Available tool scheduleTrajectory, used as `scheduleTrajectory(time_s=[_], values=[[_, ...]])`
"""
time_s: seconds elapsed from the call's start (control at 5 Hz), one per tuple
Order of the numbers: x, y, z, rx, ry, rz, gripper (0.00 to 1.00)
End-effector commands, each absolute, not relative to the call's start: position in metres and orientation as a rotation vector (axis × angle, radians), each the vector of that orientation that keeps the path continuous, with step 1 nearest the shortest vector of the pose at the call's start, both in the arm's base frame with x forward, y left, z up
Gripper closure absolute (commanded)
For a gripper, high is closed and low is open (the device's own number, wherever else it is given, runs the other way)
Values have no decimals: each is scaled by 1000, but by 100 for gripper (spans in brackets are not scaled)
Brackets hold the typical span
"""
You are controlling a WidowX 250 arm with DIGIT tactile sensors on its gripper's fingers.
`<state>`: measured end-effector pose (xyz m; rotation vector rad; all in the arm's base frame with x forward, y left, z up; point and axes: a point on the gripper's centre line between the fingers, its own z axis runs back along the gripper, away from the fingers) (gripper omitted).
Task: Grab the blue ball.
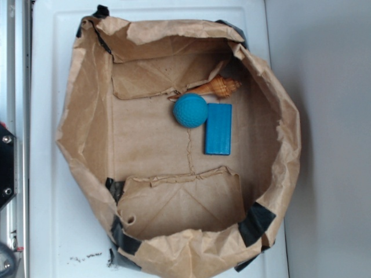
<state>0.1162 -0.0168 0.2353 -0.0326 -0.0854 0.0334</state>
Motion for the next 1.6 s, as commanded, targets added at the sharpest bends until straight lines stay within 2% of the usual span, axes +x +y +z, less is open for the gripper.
scheduleTrajectory(time_s=[0.0, 0.2, 0.6, 0.8, 1.2, 1.4], values=[[116, -17, 235, -33, -85, 33, 0], [159, -6, 226, 4, -54, 11, 0], [231, 23, 214, 31, -31, -179, 0], [260, 29, 214, -1, -85, -428, 0], [260, 29, 214, -1, -85, -428, 0], [259, 33, 186, -29, -127, -370, 0]])
